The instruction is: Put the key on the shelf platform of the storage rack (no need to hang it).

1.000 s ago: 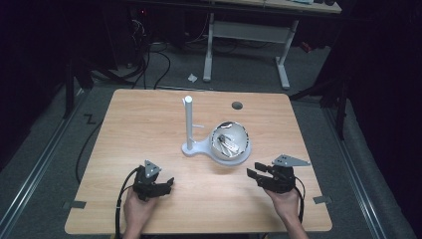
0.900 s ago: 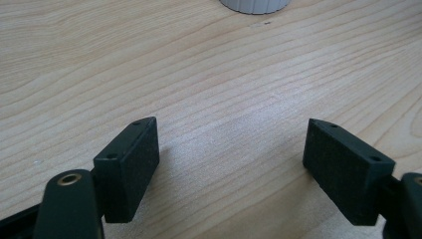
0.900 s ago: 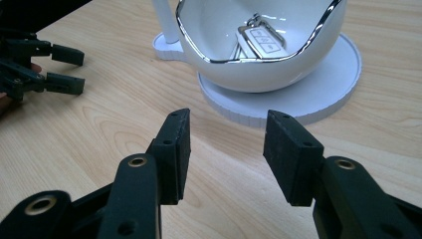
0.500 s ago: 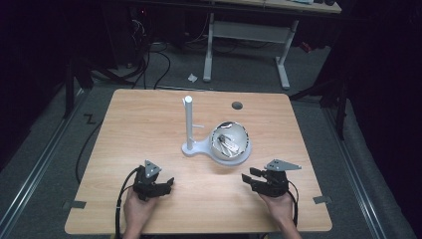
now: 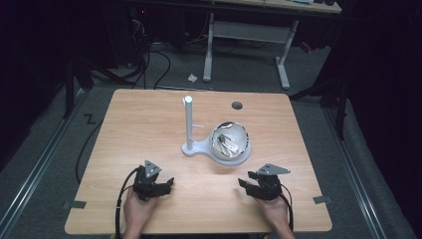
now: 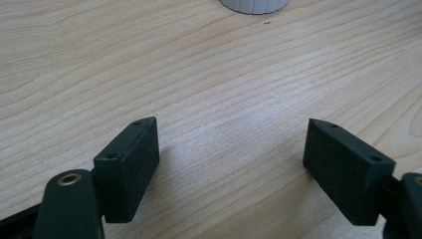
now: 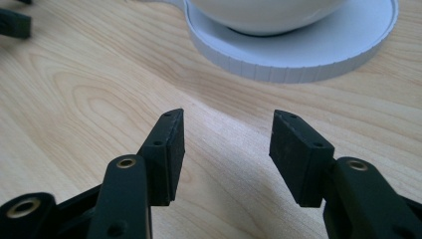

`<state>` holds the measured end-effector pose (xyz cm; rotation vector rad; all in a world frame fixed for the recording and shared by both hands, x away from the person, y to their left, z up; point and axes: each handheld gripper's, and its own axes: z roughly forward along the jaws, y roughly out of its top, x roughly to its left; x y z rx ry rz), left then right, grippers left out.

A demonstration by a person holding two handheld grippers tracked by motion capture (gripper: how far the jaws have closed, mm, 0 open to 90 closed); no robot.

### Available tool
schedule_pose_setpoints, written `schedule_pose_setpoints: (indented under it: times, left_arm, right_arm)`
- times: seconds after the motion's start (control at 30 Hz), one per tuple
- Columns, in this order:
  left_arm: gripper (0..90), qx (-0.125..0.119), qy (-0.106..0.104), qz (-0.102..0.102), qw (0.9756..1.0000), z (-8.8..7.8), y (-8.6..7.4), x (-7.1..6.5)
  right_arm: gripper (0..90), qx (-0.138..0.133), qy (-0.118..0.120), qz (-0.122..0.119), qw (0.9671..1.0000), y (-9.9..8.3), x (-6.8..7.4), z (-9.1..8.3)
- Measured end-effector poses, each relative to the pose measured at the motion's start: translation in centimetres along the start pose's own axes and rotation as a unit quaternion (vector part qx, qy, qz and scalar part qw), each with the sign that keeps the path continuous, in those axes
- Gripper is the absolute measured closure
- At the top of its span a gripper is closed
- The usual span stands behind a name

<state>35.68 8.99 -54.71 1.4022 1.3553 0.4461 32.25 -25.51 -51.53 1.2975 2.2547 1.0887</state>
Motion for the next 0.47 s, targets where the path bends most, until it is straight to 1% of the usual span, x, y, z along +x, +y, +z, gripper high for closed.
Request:
schedule_pose_setpoints:
  times: [0.13, 0.17, 0.23, 0.47]
  left_arm:
    - [22.7, 0.000, 0.000, 0.000, 1.0000, 0.0, 0.0, 0.0]
    - [22.7, 0.000, 0.000, 0.000, 1.0000, 0.0, 0.0, 0.0]
    - [22.7, 0.000, 0.000, 0.000, 1.0000, 0.0, 0.0, 0.0]
    - [22.7, 0.000, 0.000, 0.000, 1.0000, 0.0, 0.0, 0.0]
  right_arm:
    - [47.0, 0.016, -0.019, -0.020, 0.9995, -0.4, 0.3, 1.0]
    - [46.0, 0.024, -0.023, -0.024, 0.9991, -0.5, 0.4, 1.2]
    - [45.9, 0.015, -0.037, -0.046, 0.9981, -0.9, 0.6, 1.5]
    - [44.3, 0.016, -0.036, -0.044, 0.9982, -0.9, 0.5, 1.5]
